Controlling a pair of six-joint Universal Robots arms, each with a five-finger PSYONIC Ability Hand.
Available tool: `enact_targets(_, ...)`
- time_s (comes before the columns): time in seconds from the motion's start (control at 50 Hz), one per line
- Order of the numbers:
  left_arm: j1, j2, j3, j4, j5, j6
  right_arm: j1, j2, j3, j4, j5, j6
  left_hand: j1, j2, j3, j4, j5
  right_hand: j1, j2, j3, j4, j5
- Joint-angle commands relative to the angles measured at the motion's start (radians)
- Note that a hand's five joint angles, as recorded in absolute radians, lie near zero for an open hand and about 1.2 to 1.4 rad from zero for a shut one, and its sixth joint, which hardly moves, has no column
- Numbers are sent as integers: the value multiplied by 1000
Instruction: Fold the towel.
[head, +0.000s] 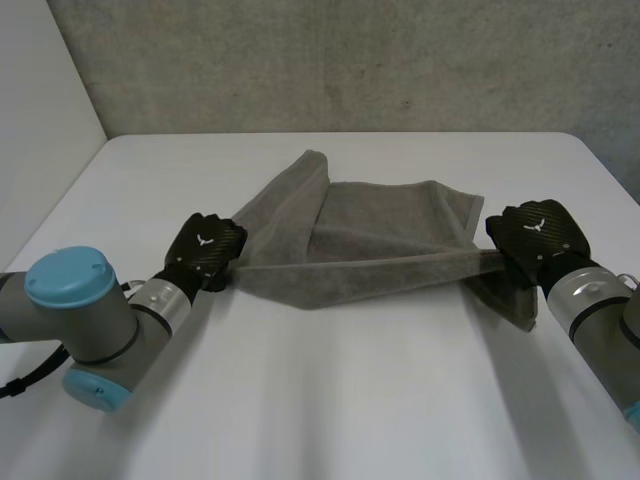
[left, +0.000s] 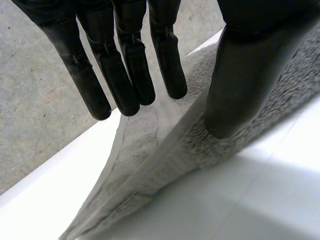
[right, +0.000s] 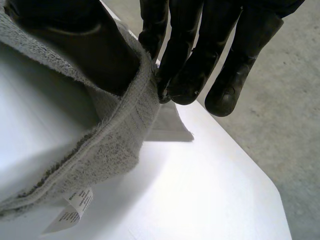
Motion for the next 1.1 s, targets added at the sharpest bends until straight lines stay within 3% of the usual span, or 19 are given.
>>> enact_targets(0.02, 13, 14, -1, -38, 0, 2, -9, 9, -4, -2, 11, -2, 35, 32, 26, 29, 36, 78, 81, 69, 59, 51)
enact_targets(0.26, 14, -2, 9, -44, 1, 5, -9, 6, -6, -2, 21, 0, 108, 105, 100, 102, 110, 78, 81, 69, 59, 51)
enact_targets(0.38, 14, -21, 18, -62, 3, 7, -12, 8, -9, -3, 26, 0, 366, 364, 358, 360, 368, 78, 81, 69, 59, 51)
enact_targets(0.4, 14, -22, 25, -81, 3, 7, -12, 8, -9, -3, 27, 0, 526, 524, 518, 520, 528, 78, 81, 69, 59, 51)
enact_targets(0.58, 14, -10, 80, -271, 1, 7, -14, 3, -23, 3, 31, 0, 560, 557, 551, 554, 561, 78, 81, 69, 59, 51)
enact_targets(0.62, 26, 37, 109, -366, 0, 4, -11, -1, -49, 21, 24, -2, 560, 557, 551, 554, 561, 78, 81, 69, 59, 51)
enact_targets(0.72, 88, 175, 95, -453, 0, -2, -11, -53, -92, 98, 15, -11, 560, 557, 551, 554, 561, 78, 81, 69, 59, 51)
enact_targets(0.8, 109, 258, 57, -467, 1, -2, -12, -87, -124, 201, -5, -17, 560, 557, 551, 554, 561, 78, 81, 69, 59, 51)
enact_targets(0.9, 144, 491, -58, -477, 15, -1, -12, -142, -150, 380, -118, -39, 560, 557, 551, 554, 561, 78, 81, 69, 59, 51)
enact_targets(1.1, 204, 789, -187, -504, 63, -7, -12, -311, -130, 478, -193, -120, 560, 557, 551, 554, 561, 78, 81, 69, 59, 51)
